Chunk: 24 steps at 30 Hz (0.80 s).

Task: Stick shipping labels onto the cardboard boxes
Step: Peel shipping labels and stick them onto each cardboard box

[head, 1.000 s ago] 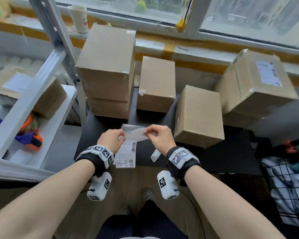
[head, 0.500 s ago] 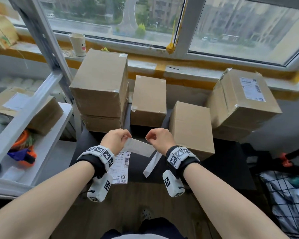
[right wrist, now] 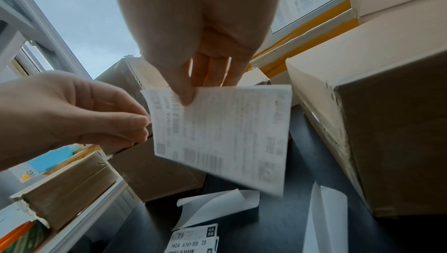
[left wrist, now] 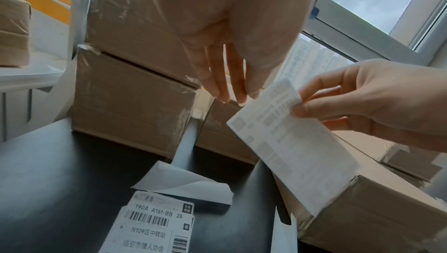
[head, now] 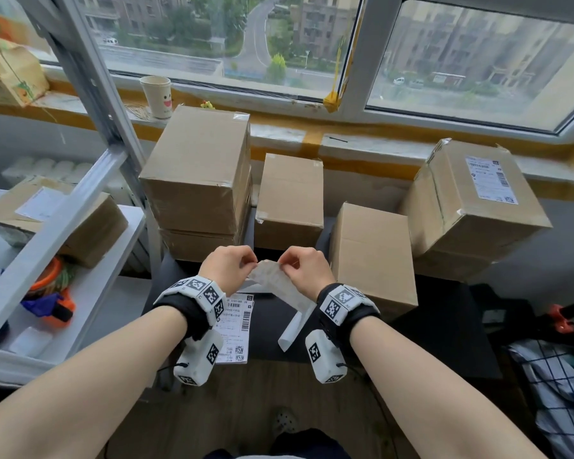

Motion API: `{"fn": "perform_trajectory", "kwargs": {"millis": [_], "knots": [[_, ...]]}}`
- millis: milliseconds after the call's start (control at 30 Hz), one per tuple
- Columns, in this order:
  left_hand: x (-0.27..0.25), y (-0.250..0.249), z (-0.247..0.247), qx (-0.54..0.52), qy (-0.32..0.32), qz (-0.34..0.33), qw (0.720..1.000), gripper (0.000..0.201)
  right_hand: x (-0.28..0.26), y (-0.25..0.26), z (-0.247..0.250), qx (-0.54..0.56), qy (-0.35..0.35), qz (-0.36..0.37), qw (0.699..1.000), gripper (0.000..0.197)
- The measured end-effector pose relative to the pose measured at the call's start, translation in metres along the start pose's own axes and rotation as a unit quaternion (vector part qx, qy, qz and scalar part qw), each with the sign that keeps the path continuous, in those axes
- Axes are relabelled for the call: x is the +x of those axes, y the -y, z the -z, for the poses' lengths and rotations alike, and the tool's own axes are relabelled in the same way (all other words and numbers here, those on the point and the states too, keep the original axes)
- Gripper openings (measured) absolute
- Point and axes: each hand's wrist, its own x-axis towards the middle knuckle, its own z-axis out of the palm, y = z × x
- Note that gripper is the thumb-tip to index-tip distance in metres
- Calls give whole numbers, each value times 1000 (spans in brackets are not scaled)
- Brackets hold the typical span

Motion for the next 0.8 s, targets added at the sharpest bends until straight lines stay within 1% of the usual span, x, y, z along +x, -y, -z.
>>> {"fn": "perform_trajectory", "kwargs": {"millis": [67,133,167,200,233,267,300,367,467,567,667,800], "knots": [[1,-1,2,4,-6,13,1000,11,2,-1,2,10,-20,-2,1000,15],[4,-4,1,-21,11,31,999,16,5,-1,3,19,-34,5,999,17],[6,-7,-1,-60,28,46,997,20,6,-1,3,25,-40,11,999,19],[8,-11,-3,-128,49,71,988,24,7,0,2,30,-44,15,998,20],[10,-15,-3,-216,68,103,968,27,7,1,2,35,-47,19,998,22],[12,-20,-3,-297,79,137,942,29,8,1,2,40,-48,21,998,23],[13,-25,-2,-353,81,165,917,30,9,1,2,44,-49,21,998,23],[17,-31,1,-407,78,202,887,32,11,1,1,50,-47,22,997,23],[22,-35,4,-454,76,234,856,32,14,0,2,60,-48,20,997,23],[24,-38,5,-469,82,235,847,24,16,-1,3,68,-40,21,997,22],[26,-39,3,-483,78,231,841,22,18,-2,3,80,-26,26,996,24],[28,-40,3,-483,75,225,843,20,17,0,4,126,-16,29,991,26]]}}
